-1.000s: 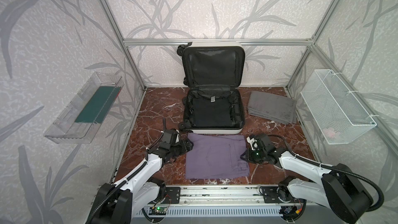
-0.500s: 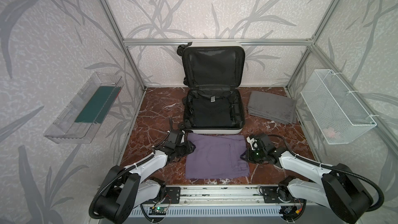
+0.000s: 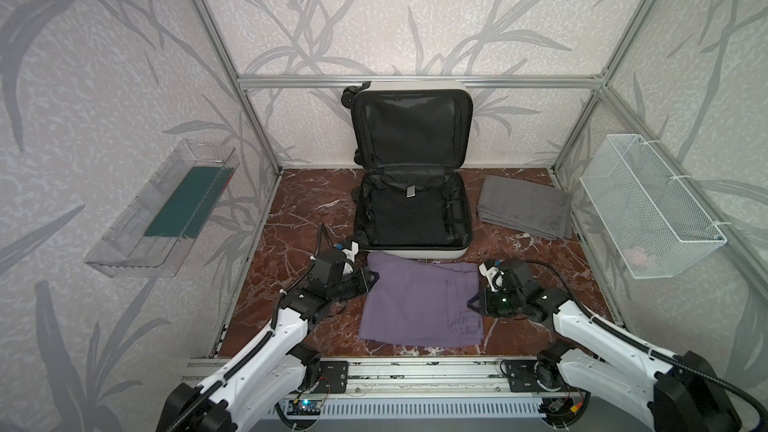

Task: Pack the luggage
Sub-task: 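Lift the jeans with both grippers and carry them over the suitcase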

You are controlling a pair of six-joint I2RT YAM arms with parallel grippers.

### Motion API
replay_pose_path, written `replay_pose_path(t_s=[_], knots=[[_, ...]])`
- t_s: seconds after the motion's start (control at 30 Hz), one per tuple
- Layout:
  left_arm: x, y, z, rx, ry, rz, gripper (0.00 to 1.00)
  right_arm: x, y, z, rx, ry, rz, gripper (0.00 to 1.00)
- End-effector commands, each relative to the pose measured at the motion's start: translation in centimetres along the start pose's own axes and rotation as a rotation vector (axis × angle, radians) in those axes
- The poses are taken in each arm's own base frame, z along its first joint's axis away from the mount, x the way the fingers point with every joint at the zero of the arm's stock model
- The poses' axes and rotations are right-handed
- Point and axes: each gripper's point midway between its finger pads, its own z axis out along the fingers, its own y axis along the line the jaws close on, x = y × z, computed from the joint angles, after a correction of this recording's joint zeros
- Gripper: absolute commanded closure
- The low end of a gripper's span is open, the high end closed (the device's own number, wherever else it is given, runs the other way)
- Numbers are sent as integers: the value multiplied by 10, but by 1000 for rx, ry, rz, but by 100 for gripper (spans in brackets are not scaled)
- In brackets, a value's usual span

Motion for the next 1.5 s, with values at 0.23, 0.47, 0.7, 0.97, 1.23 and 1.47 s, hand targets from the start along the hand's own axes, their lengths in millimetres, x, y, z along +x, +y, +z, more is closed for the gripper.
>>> replay_pose_path(t_s=[0.23,0.47,0.7,0.97,1.23,1.47], knots=[[-52,-71,-66,114,-197,53,100,-19,60,-64,-116,-89,-110,100],[-91,-93,-70,59,-261,151,100,-57,97,-89,-138,-170,-184,100],[-159,-110,-58,-22,-328,256,100,-130,127,-100,-116,-274,-236,100],[-226,-111,-19,-85,-323,319,100,-220,140,-103,-144,-348,-171,100],[-263,-89,25,-158,-293,321,100,-279,135,-81,-114,-352,-136,100],[-275,-62,58,-205,-252,310,100,-304,114,-42,-80,-308,-117,100]])
